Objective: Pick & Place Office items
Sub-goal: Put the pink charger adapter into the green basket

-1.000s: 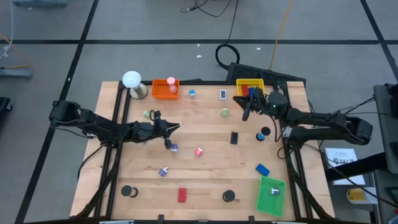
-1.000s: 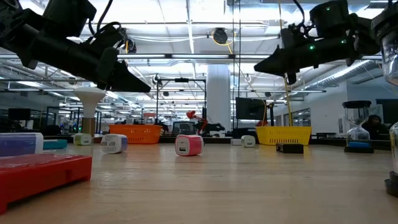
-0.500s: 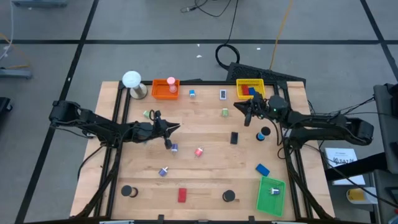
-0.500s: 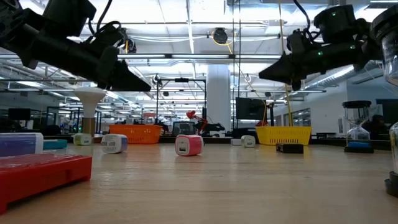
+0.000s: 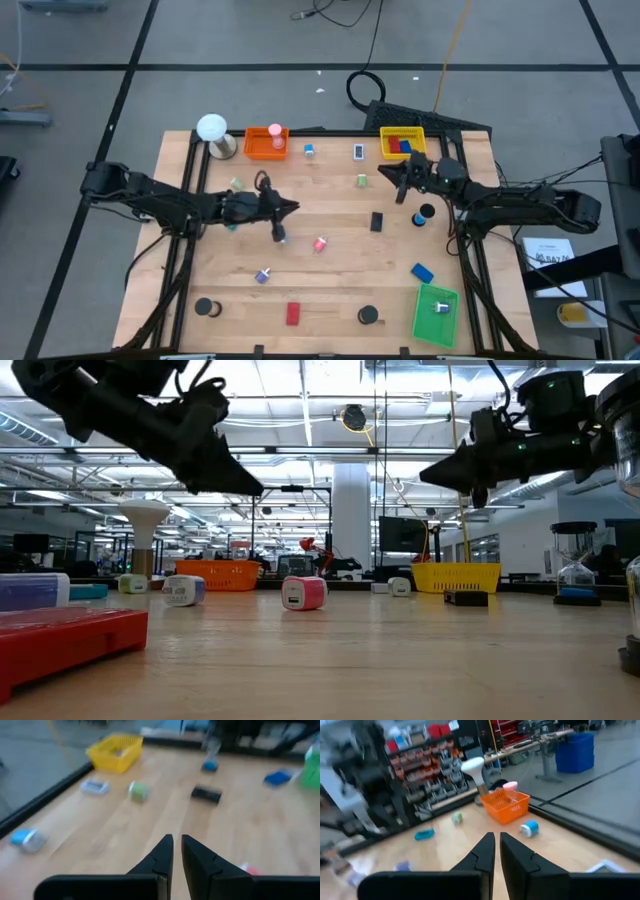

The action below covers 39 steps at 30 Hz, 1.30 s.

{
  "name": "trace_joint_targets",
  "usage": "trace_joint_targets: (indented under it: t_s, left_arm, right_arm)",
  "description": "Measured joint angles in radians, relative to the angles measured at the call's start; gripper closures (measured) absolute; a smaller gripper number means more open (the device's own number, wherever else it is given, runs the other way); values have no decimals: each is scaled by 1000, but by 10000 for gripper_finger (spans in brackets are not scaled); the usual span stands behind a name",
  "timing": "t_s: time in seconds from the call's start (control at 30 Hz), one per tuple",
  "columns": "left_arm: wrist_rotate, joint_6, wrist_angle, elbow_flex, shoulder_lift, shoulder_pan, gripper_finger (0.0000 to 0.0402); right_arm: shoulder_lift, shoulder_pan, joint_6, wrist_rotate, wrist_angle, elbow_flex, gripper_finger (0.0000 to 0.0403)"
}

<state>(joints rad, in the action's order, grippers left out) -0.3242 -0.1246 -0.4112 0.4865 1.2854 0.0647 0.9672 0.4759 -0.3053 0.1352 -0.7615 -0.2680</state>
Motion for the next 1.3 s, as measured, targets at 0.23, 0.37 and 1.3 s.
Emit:
trace_joint_targets:
  t_s: [0.23, 0.37, 1.3]
  left_arm:
    - [-97, -13, 94, 32, 0, 66, 360]
    - [-104, -16, 94, 32, 24, 81, 360]
    - [-96, -218, -70, 97, 253, 164, 253]
  right_arm:
    - [0, 0, -151, 66, -8, 0, 385]
    - [0, -11, -158, 141, -47, 0, 385]
    - [0, -111, -102, 129, -197, 0, 385]
